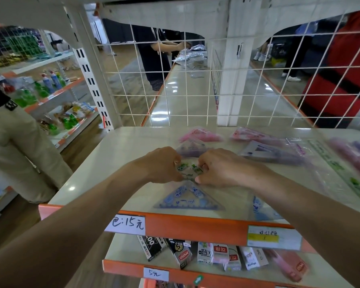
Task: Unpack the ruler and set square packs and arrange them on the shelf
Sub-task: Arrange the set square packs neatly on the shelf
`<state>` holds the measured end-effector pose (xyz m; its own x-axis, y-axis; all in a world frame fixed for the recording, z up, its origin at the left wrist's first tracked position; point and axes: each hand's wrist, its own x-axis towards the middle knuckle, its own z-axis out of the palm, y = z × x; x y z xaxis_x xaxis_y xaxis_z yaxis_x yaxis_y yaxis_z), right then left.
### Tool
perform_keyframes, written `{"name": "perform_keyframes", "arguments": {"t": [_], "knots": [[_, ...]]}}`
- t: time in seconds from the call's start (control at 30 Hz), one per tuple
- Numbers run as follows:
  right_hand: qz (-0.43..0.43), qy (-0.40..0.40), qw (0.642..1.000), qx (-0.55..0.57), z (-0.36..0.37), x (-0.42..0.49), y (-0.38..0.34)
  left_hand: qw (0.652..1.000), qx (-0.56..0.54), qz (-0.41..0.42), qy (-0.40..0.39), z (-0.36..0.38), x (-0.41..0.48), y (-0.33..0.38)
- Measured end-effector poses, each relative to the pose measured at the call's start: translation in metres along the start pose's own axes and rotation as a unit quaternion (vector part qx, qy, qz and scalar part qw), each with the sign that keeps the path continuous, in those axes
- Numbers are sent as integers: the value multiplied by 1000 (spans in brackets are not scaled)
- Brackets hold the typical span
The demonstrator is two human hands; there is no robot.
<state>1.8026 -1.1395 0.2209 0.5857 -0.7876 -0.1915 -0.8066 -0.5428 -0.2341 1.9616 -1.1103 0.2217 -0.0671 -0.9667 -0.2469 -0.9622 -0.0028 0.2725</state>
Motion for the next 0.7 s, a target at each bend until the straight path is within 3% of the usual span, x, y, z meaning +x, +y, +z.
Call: {"name": "perform_keyframes", "arguments": {"t": [0.43, 0.57, 0.7], "knots": [[3, -8, 1000, 25, -3, 4, 8, 1000, 0, 0, 10, 0, 3, -2], [38, 44, 994, 88, -31, 3, 26, 998, -10, -16, 56, -26, 8, -15], [61, 38, 997, 17, -40, 24, 35, 998, -6, -51, 27, -37, 33, -22]]}}
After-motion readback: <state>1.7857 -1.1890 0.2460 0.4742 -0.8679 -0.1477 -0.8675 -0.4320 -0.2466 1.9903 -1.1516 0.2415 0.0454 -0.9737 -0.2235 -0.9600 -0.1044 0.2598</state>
